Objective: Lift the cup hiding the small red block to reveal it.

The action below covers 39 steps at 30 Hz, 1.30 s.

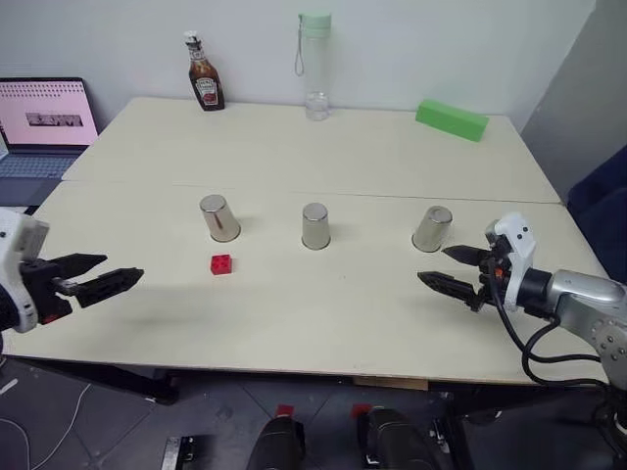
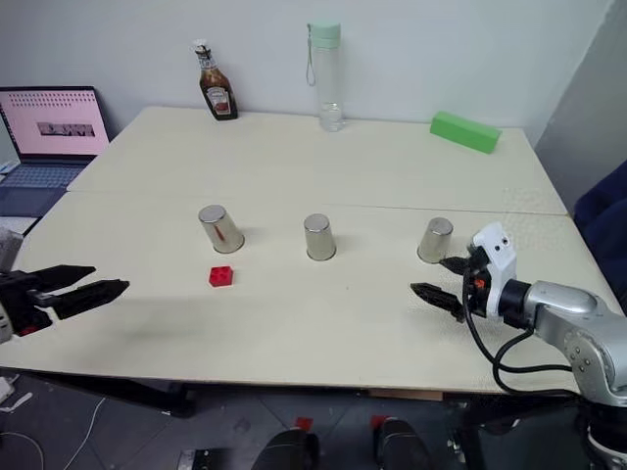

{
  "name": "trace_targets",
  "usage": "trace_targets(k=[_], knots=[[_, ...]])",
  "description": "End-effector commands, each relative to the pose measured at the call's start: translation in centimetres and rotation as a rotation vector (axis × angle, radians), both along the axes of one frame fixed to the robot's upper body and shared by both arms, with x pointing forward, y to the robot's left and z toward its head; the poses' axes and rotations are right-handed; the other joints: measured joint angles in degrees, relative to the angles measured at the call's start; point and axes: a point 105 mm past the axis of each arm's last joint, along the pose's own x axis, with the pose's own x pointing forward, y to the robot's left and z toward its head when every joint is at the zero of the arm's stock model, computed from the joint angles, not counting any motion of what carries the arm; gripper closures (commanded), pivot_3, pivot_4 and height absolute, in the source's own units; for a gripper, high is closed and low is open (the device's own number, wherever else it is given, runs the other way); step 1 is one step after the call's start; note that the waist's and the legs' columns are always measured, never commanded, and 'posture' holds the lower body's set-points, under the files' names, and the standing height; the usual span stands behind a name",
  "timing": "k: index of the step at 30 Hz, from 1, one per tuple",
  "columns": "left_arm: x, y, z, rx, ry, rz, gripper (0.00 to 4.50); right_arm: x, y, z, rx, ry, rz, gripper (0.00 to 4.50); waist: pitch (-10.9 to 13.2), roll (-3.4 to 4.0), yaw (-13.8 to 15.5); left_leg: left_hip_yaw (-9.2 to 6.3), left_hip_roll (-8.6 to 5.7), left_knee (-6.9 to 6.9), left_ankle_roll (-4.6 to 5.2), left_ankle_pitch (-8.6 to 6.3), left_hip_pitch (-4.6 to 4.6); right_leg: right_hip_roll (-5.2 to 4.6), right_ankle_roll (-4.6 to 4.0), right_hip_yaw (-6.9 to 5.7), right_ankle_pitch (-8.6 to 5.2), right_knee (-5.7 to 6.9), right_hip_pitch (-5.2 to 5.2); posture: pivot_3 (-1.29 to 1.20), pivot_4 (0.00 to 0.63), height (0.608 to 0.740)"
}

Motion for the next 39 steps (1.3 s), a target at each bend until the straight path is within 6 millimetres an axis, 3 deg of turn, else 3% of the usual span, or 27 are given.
trace_targets(k=[1,23,39], knots=[[0.0,-0.7,0.9,0.031,-0.039,-0.075,0.01,-0.3,-0.2,1.1,-0.006,-0.022,0.041,0.00,-0.01,-0.03,0.16,0.00,-0.01,0.00,-0.03,-0.03,0.00,-0.02,0.00,-0.02,0.00,0.01,0.00,0.00,0.150,0.740],[2.6,-2.4,0.2,0.028,-0.094,-0.145,0.01,-1.2,0.9,2.1,0.023,-0.068,0.114,0.00,-0.01,-0.02,0.07,-0.02,0.07,0.01,-0.10,-0.21,0.03,0.03,0.26,-0.07,-0.05,0.09,0.02,0.00,0.150,0.740],[3.0,-2.7,-0.5,0.051,-0.078,-0.180,0.01,-2.0,1.0,2.1,0.037,-0.072,0.117,0.00,-0.02,-0.04,0.07,0.00,0.07,0.04,-0.10,-0.21,0.04,0.05,0.31,-0.06,-0.02,0.12,0.04,0.00,0.150,0.740]])
